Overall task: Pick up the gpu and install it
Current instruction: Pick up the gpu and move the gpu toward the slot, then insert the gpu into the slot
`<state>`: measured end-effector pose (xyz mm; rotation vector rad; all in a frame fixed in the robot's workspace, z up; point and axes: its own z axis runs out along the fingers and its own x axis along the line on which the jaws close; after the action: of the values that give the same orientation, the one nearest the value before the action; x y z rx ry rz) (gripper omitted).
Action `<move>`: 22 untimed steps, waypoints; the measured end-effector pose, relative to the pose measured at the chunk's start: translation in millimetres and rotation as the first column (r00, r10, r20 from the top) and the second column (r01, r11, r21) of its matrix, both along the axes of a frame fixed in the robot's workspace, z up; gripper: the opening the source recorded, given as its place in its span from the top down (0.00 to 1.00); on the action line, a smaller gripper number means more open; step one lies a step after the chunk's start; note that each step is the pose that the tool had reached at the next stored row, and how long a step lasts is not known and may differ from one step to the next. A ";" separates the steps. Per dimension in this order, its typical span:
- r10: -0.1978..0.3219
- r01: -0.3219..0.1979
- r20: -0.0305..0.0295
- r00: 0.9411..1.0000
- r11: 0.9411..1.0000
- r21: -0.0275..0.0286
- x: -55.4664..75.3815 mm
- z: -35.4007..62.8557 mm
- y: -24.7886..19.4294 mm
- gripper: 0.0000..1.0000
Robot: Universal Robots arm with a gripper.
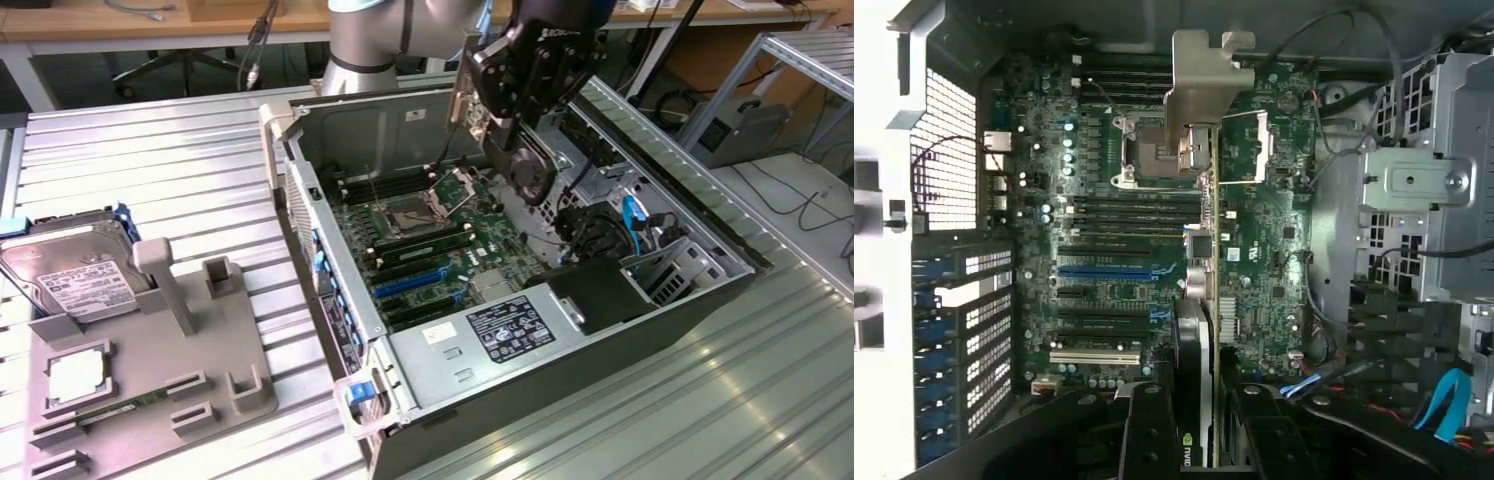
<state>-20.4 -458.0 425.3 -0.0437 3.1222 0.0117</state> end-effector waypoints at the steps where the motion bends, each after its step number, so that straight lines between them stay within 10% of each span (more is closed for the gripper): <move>1: 0.000 0.000 0.000 1.000 1.000 0.000 4.2 0.0 0.1 0.73; 17: 0.000 0.000 0.000 1.000 1.000 0.000 72.9 -0.6 2.1 0.73; 22: 0.000 0.000 0.000 1.000 1.000 0.000 76.1 -0.6 2.4 0.73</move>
<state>55.7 -455.6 424.7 -0.0438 3.1221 0.0117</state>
